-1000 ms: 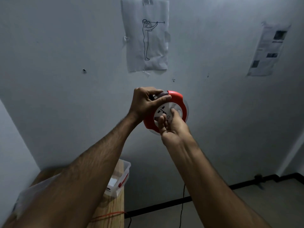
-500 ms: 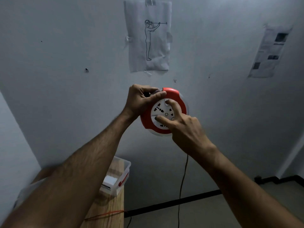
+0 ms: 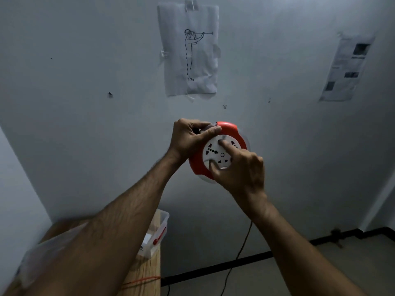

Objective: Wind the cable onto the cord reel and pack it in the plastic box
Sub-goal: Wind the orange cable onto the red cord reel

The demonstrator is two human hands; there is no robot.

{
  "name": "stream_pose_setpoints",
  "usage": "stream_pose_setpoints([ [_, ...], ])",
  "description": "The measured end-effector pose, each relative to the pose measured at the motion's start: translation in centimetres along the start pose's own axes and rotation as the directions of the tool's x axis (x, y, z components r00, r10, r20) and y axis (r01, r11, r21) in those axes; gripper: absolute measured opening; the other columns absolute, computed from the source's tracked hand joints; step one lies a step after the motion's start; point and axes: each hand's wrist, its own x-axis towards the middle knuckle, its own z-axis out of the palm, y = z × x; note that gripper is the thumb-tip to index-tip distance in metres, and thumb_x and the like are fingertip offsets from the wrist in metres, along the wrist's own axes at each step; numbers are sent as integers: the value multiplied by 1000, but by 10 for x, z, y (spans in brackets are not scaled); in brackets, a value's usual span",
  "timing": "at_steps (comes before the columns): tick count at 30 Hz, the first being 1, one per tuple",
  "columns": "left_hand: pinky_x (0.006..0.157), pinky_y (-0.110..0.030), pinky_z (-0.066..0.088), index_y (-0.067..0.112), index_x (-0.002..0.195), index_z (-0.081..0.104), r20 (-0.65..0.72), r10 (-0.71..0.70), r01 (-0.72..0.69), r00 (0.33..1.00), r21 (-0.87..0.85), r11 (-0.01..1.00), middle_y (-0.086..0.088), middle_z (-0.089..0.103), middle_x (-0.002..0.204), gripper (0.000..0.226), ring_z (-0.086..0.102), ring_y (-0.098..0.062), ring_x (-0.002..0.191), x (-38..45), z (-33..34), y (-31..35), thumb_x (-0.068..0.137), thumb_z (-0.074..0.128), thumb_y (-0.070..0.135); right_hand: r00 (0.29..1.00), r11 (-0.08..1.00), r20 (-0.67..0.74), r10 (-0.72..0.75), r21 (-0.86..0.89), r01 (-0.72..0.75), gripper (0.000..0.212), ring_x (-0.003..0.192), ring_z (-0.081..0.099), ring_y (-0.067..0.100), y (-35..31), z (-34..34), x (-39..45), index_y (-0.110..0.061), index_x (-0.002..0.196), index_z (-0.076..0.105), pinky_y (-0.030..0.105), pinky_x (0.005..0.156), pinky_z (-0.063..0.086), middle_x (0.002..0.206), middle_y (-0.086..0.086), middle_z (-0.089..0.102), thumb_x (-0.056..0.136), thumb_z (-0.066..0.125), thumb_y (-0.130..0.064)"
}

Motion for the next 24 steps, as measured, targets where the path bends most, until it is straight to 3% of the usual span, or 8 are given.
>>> stream_pose_setpoints([
  [6, 57, -49, 60, 7, 89, 82, -24, -14, 15, 1000, 18, 1000, -10, 79, 80, 33, 76, -25, 69, -5, 15, -3, 85, 81, 39, 837, 781, -12, 547, 368, -505, 60, 93, 70, 14, -23, 6, -8, -18, 123, 63, 3, 64, 48, 115, 5, 73, 75, 87, -43],
  [10, 59, -48, 58, 9, 92, 83, -21, 12, -11, 1000, 61, 998, -8, 79, 79, 33, 74, -23, 68, -8, 17, -4, 83, 82, 41, 531, 340, 222, 818, 558, -757, 58, 102, 68, 20, -30, 20, -4, -16, 118, 58, 36, 68, 65, 117, 4, 65, 75, 86, -43],
  [14, 60, -46, 59, 7, 92, 82, -7, -15, 16, 1000, 79, 997, -9, 79, 80, 28, 74, -21, 68, -19, 18, -9, 84, 83, 34, 262, -221, 558, 787, 653, -724, 41, 66, 74, 20, -36, 17, -5, -6, 104, 61, 31, 52, 61, 93, 14, 74, 82, 84, -32],
  [17, 58, -47, 59, 8, 90, 82, -9, -61, 61, 998, 80, 995, -8, 79, 78, 28, 75, -19, 67, -28, 18, -17, 84, 83, 35, 210, -449, 720, 662, 604, -659, 36, 55, 68, 20, -38, 7, -8, 2, 107, 59, 26, 48, 56, 86, 21, 74, 89, 78, -23],
  [19, 59, -48, 59, 10, 89, 83, -42, -117, 119, 992, 53, 991, -5, 79, 78, 27, 75, -21, 67, -34, 17, -23, 83, 84, 36, 283, -346, 726, 627, 584, -734, 31, 58, 69, 21, -32, 6, -15, 0, 112, 57, 25, 45, 53, 88, 24, 75, 93, 72, -19],
  [21, 64, -47, 62, 11, 90, 83, -95, -187, 186, 978, -20, 982, -4, 80, 81, 24, 77, -21, 70, -36, 14, -27, 82, 86, 33, 536, 171, 515, 669, 595, -786, 28, 63, 72, 20, -25, 4, -28, -9, 114, 54, 27, 47, 55, 96, 21, 75, 92, 71, -16],
  [23, 68, -45, 64, 10, 92, 83, -119, -225, 217, 967, -78, 973, -4, 81, 84, 23, 78, -19, 73, -37, 10, -27, 81, 87, 30, 919, 857, 137, 370, 332, -394, 32, 71, 74, 22, -14, 4, -43, -14, 117, 55, 28, 58, 60, 103, 14, 74, 90, 71, -12],
  [24, 69, -45, 65, 9, 93, 82, -113, -224, 216, 968, -80, 973, -5, 81, 85, 24, 78, -19, 73, -37, 8, -27, 81, 87, 29, 992, 980, 73, 104, 162, -114, 36, 75, 74, 25, -9, 2, -46, -13, 121, 58, 29, 62, 61, 111, 14, 71, 88, 72, -9],
])
